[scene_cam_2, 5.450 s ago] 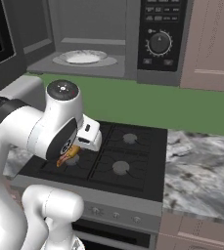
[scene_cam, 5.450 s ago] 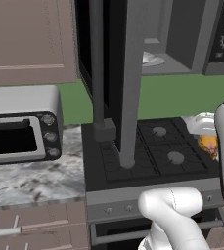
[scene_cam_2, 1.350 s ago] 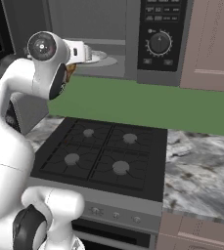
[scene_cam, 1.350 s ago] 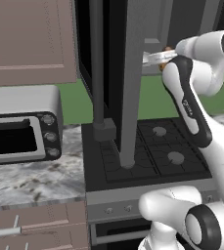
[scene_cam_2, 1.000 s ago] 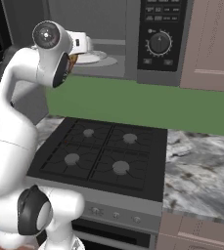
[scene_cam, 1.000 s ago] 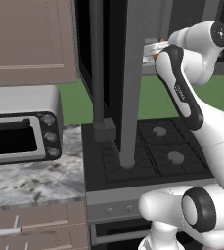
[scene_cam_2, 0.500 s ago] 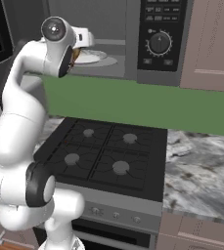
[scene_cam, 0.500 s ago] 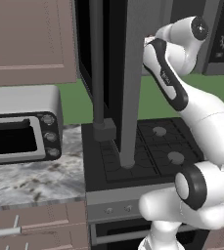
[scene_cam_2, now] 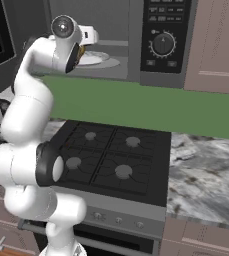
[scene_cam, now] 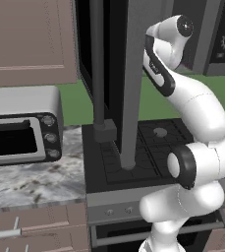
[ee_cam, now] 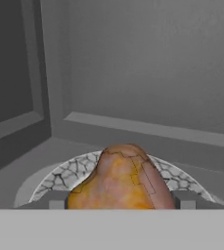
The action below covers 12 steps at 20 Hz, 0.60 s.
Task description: Transport the chicken drumstick from the fridge to the microwave and turn on the microwave.
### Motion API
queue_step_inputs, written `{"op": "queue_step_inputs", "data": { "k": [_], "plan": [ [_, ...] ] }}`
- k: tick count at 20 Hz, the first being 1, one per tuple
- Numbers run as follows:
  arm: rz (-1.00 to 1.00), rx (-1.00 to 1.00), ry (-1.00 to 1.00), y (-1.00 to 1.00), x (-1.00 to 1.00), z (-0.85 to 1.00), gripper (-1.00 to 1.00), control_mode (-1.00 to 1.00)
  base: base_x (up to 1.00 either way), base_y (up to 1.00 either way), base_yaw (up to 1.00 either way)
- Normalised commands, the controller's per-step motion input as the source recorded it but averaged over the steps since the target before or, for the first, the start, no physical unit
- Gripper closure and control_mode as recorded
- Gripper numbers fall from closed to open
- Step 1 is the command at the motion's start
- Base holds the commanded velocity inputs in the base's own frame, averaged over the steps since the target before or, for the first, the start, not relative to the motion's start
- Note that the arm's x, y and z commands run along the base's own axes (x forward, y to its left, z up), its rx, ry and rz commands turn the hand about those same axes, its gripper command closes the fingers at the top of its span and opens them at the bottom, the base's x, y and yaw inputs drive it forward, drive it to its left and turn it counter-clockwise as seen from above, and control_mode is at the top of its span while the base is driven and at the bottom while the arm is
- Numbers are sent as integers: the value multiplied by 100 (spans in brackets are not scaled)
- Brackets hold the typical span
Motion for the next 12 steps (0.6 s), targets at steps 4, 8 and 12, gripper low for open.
{"op": "queue_step_inputs", "data": {
  "k": [4,8,12],
  "plan": [
    [0,-3,5,2,55,0,100,-100,0,0,0],
    [1,-2,7,0,52,0,100,-100,0,0,0],
    [2,-2,3,0,43,0,100,-100,0,0,0]
  ]
}}
